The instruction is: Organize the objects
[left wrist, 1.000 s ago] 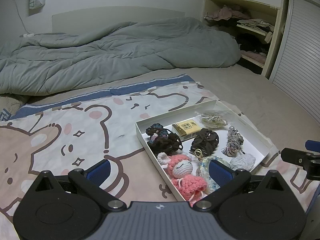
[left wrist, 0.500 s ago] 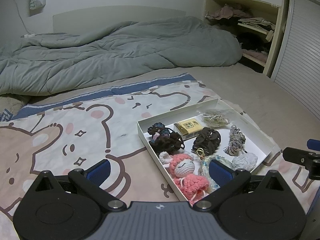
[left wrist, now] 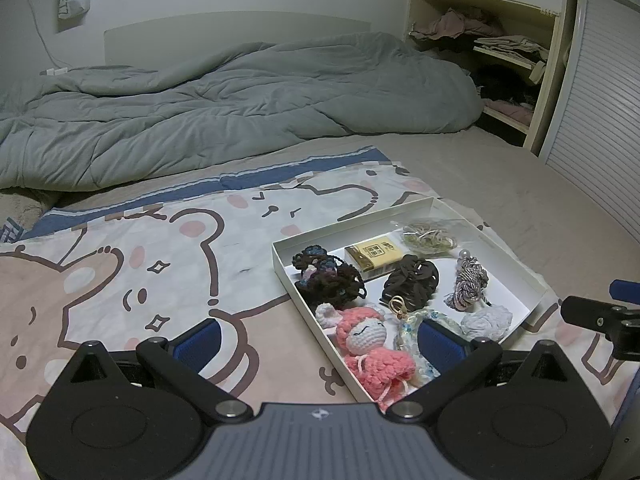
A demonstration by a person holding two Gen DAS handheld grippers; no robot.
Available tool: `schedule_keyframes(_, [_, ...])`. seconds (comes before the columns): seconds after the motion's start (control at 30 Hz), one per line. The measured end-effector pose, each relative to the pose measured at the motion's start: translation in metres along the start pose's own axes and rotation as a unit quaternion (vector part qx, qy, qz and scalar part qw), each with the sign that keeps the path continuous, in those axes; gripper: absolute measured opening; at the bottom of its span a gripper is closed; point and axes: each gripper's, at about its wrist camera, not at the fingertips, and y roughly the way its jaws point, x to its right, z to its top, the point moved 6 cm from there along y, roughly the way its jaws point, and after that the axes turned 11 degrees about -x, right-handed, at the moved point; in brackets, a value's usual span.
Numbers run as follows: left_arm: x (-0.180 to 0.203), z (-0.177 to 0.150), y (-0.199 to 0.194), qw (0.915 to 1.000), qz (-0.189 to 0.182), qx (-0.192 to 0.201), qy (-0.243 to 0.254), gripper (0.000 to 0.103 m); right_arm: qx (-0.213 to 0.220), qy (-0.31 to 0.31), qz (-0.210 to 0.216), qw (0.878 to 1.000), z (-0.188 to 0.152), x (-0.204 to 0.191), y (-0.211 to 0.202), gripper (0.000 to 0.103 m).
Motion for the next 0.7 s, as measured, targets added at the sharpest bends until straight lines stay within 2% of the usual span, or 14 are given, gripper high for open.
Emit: schedule_keyframes(0.7, [0.0013,-0.0007,-0.0004,1.0,-0.001,-0.001,0.0,0.103,-0.002,-0.002,0.002,1.0,-0.0013,-0.0027,0.0016,0.103])
